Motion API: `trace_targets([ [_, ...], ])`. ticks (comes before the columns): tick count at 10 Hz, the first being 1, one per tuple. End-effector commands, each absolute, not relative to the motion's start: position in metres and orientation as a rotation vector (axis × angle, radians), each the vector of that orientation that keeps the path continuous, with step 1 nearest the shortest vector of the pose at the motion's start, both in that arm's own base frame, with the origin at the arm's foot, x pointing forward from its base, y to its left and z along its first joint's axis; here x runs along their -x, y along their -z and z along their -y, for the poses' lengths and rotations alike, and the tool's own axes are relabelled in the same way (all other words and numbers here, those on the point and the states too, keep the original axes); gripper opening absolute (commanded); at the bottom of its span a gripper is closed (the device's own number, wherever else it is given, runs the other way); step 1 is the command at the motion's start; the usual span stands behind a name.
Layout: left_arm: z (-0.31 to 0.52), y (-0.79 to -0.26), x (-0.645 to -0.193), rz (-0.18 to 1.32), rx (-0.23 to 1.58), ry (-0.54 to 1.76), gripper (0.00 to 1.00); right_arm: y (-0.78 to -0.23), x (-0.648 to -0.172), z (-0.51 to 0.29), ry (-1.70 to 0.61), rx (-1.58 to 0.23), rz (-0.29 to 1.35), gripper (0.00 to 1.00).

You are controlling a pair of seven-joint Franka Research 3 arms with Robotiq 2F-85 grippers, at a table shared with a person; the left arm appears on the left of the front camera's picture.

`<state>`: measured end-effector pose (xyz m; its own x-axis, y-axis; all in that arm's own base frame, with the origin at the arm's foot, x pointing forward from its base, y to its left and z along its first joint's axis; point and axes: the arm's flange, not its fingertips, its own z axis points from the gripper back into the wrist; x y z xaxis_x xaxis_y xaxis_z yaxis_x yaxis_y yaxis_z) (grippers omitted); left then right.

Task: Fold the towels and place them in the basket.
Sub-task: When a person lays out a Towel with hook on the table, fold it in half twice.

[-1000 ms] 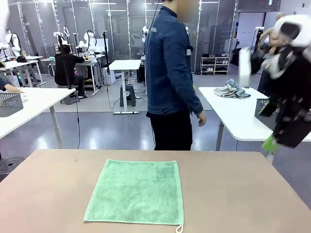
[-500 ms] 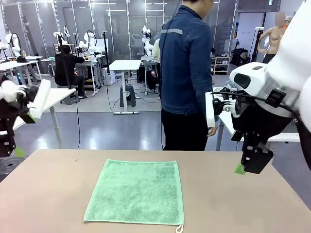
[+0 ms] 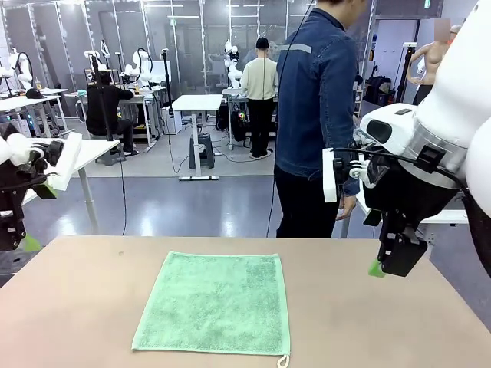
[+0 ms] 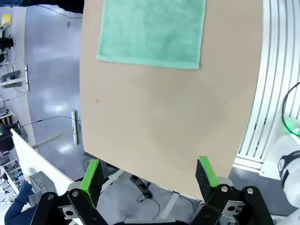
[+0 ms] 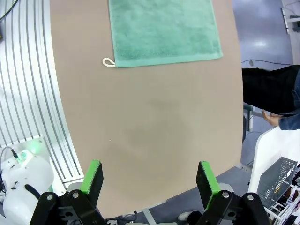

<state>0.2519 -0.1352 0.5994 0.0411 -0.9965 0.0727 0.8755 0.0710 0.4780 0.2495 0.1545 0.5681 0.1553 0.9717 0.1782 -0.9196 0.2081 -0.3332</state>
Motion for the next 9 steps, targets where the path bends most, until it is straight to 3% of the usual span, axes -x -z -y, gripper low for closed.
trace_targets([
  [1, 0.136, -0.599, -0.25, 0.441, -0.348, 1.48, 1.0, -0.569, -0.249, -0.154, -1.378, 0.165, 0.389, 1.0],
  [5, 0.168, -0.544, -0.288, 0.327, -0.153, 1.592, 1.0, -0.516, -0.282, -0.208, -1.38, 0.195, 0.25, 1.0],
  [9, 0.197, -0.442, -0.309, 0.255, -0.07, 1.648, 1.0, -0.452, -0.298, -0.243, -1.412, 0.093, 0.195, 1.0],
])
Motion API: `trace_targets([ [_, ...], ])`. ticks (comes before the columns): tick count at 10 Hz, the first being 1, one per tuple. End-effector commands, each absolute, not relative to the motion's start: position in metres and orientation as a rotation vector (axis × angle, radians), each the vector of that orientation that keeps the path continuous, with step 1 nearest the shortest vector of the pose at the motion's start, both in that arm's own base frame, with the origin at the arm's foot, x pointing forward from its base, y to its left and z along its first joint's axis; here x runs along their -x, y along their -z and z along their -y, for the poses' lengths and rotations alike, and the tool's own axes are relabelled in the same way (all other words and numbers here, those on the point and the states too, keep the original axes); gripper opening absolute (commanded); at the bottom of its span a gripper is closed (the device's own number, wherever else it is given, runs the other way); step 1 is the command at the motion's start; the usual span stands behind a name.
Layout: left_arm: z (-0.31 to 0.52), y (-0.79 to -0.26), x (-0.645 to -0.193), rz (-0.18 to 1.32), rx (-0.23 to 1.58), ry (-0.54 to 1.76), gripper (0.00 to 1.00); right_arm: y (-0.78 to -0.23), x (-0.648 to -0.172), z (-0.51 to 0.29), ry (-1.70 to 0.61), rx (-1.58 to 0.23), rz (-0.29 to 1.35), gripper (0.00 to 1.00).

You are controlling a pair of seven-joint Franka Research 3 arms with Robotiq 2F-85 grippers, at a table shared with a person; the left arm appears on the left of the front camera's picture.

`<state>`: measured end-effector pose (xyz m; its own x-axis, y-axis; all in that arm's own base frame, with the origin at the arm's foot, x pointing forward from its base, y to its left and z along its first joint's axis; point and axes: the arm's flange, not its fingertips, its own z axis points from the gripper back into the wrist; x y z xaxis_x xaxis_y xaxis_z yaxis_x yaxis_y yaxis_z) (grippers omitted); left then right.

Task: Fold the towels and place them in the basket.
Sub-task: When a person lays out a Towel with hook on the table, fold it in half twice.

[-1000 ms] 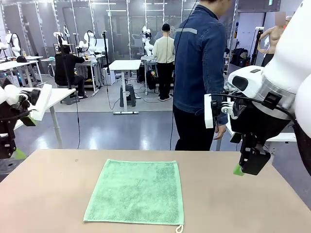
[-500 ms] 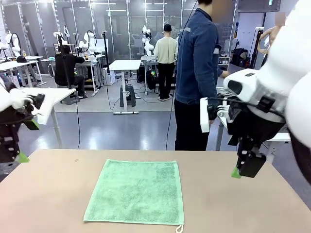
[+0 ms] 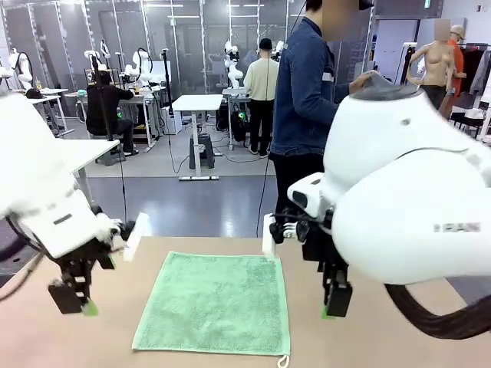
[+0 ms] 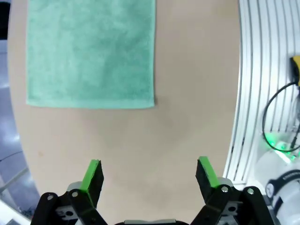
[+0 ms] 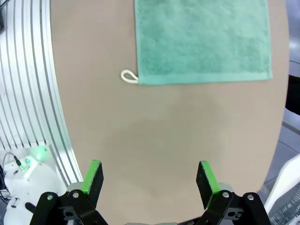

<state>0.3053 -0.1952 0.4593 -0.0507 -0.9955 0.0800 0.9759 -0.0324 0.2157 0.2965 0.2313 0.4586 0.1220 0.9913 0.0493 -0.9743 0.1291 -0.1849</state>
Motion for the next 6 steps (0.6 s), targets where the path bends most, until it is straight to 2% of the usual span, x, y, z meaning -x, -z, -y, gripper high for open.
trace_targets([
  [1, 0.198, -0.424, -0.309, 0.265, -0.036, 1.646, 1.0, -0.435, -0.3, -0.252, -1.43, 0.078, 0.193, 1.0],
  [6, 0.197, -0.37, -0.316, 0.293, 0.009, 1.589, 1.0, -0.381, -0.318, -0.271, -1.501, 0.088, 0.218, 1.0],
])
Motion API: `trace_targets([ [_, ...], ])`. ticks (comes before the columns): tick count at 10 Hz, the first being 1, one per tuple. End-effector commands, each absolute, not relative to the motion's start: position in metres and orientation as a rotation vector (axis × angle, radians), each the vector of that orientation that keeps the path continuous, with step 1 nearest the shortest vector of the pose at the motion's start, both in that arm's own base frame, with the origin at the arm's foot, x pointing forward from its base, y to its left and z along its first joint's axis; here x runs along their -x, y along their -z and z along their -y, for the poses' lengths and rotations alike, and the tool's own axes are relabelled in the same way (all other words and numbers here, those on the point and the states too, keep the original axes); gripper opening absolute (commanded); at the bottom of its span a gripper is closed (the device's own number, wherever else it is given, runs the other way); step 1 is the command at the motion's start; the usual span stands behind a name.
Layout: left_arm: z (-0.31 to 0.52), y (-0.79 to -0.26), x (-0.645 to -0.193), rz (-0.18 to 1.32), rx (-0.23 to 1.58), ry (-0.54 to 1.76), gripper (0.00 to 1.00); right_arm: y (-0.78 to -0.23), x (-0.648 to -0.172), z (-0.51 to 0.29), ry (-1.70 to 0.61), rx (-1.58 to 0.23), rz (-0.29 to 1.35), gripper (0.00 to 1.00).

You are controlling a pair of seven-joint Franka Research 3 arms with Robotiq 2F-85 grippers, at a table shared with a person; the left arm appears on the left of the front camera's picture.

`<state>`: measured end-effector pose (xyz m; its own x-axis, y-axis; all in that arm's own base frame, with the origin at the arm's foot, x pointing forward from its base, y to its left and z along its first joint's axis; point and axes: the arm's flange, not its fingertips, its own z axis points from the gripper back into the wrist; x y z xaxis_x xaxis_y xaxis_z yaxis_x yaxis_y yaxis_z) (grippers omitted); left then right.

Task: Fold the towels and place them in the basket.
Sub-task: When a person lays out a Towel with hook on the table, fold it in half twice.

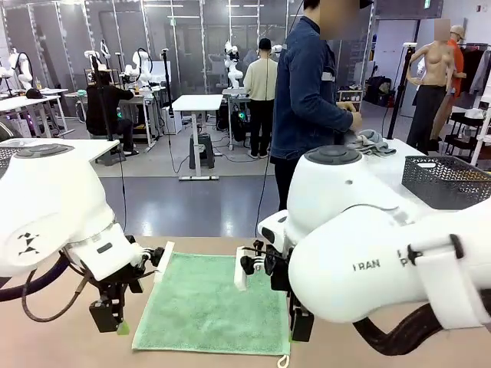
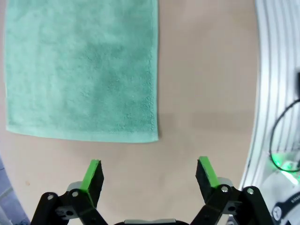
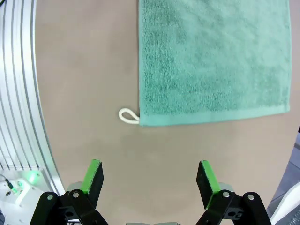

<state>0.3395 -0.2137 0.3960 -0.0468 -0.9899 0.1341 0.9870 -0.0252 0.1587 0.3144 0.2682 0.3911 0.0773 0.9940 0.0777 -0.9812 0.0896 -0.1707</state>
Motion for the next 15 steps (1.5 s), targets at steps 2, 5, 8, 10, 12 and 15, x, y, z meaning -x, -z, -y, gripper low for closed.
trace_targets([
  [2, 0.195, -0.353, -0.321, 0.26, 0.006, 1.564, 1.0, -0.366, -0.327, -0.275, -1.523, 0.084, 0.211, 1.0],
  [5, 0.197, -0.328, -0.324, 0.207, 0.003, 1.559, 1.0, -0.349, -0.334, -0.281, -1.539, 0.065, 0.163, 1.0],
  [8, 0.196, -0.312, -0.33, 0.145, 0.016, 1.567, 1.0, -0.328, -0.342, -0.287, -1.522, 0.05, 0.132, 1.0],
  [10, 0.197, -0.304, -0.331, 0.115, 0.014, 1.565, 1.0, -0.322, -0.343, -0.29, -1.515, 0.049, 0.121, 1.0],
  [12, 0.201, -0.298, -0.33, 0.11, 0.048, 1.577, 1.0, -0.314, -0.344, -0.291, -1.507, 0.043, 0.095, 1.0],
  [15, 0.203, -0.29, -0.332, 0.088, 0.034, 1.548, 1.0, -0.306, -0.345, -0.296, -1.508, 0.053, 0.085, 1.0],
])
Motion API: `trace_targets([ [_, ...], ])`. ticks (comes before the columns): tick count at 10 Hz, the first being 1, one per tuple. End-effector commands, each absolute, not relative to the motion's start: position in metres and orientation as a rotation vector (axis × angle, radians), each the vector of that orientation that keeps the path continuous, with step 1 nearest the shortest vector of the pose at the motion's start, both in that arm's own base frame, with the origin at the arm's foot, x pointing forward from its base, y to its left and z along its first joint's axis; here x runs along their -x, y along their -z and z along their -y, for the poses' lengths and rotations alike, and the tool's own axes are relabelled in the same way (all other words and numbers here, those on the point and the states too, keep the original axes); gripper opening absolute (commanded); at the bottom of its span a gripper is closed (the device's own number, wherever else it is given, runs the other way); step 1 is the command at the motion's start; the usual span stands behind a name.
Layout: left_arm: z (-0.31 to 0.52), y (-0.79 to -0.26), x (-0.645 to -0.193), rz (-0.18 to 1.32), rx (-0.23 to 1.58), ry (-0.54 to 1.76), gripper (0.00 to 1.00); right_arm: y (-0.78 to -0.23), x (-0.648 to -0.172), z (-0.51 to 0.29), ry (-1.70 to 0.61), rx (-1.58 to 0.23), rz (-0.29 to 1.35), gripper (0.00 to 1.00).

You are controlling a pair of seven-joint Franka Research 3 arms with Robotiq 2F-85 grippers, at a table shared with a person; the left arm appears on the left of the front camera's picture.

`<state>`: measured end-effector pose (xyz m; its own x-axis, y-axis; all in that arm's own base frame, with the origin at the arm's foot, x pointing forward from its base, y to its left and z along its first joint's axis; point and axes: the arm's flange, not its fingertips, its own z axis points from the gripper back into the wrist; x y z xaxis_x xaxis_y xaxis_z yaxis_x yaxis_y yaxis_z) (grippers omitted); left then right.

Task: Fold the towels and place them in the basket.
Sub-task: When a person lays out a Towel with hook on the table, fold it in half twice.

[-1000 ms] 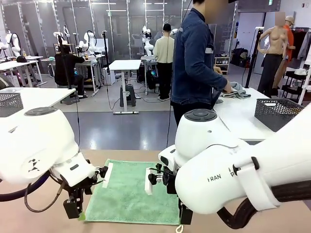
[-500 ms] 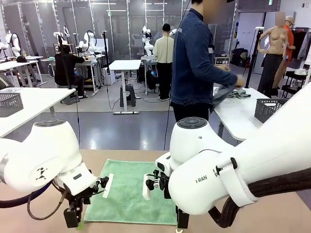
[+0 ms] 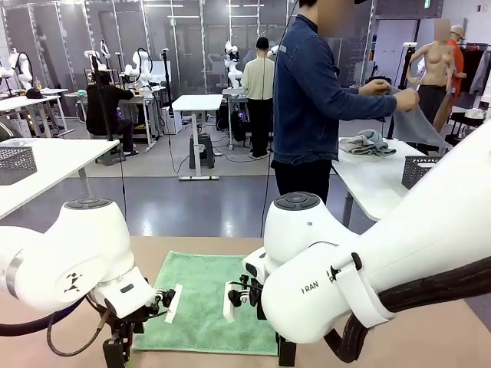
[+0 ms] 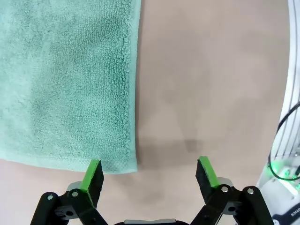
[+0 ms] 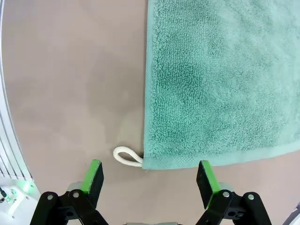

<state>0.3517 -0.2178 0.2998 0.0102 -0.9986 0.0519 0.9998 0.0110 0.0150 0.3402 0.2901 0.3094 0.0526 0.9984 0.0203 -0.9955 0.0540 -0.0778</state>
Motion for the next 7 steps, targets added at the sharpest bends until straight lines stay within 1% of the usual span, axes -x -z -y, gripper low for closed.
trace_targets([
  [1, 0.202, -0.29, -0.333, 0.09, 0.035, 1.544, 1.0, -0.304, -0.346, -0.295, -1.507, 0.05, 0.079, 1.0],
  [6, 0.208, -0.285, -0.337, 0.078, 0.064, 1.541, 1.0, -0.291, -0.348, -0.298, -1.508, 0.039, 0.043, 1.0],
  [7, 0.21, -0.284, -0.337, 0.072, 0.065, 1.544, 0.96, -0.287, -0.349, -0.297, -1.495, 0.039, 0.036, 1.0],
])
